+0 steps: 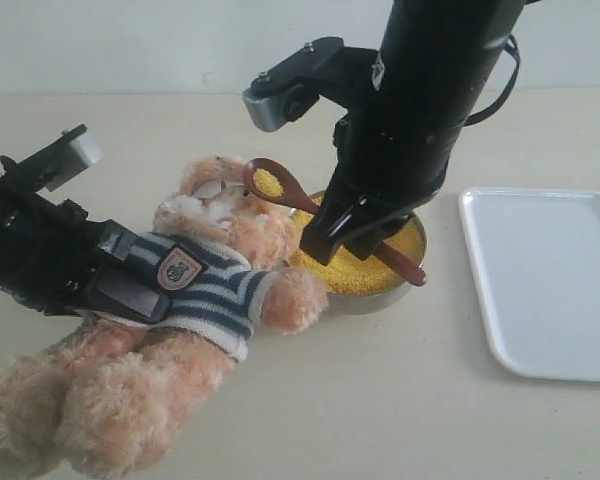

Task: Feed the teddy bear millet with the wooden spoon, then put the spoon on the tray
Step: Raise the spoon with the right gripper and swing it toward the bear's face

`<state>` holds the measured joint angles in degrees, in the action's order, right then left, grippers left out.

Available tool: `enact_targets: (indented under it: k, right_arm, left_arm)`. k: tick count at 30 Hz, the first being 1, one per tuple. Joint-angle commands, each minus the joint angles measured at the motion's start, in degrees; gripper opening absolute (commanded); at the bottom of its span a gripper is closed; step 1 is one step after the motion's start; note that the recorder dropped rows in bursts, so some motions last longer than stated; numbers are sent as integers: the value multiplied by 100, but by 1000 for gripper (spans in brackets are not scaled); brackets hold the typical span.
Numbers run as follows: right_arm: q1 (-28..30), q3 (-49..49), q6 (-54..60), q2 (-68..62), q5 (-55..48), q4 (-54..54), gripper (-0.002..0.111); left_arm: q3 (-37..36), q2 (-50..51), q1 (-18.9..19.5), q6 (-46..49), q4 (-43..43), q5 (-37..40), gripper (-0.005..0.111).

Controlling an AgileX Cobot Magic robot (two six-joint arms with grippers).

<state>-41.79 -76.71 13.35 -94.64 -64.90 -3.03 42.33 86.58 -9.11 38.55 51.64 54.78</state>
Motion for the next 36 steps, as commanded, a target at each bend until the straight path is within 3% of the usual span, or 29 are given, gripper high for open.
enact_targets:
  k: [1,14,23,29,36]
  right_arm:
    - [-127,-484,-146,-195,-149,207,-1]
    - [-471,-934,-105,-679,-317,264,-1]
    - [-615,-934,-383,-679,-505,1234,-1]
    - [-615,-923,-383,-679,-506,1258,-1]
    - [-1044,-923,-457,-679,-506,1996,-1]
  left_arm:
    - [0,-58,-25,-35,141,143,4]
    - [0,-58,-25,-19,144,180,4]
    - [0,-58,-25,-18,187,158,4]
    - [0,-58,-25,-18,212,109,4]
    - [0,-58,-25,-18,299,73,4]
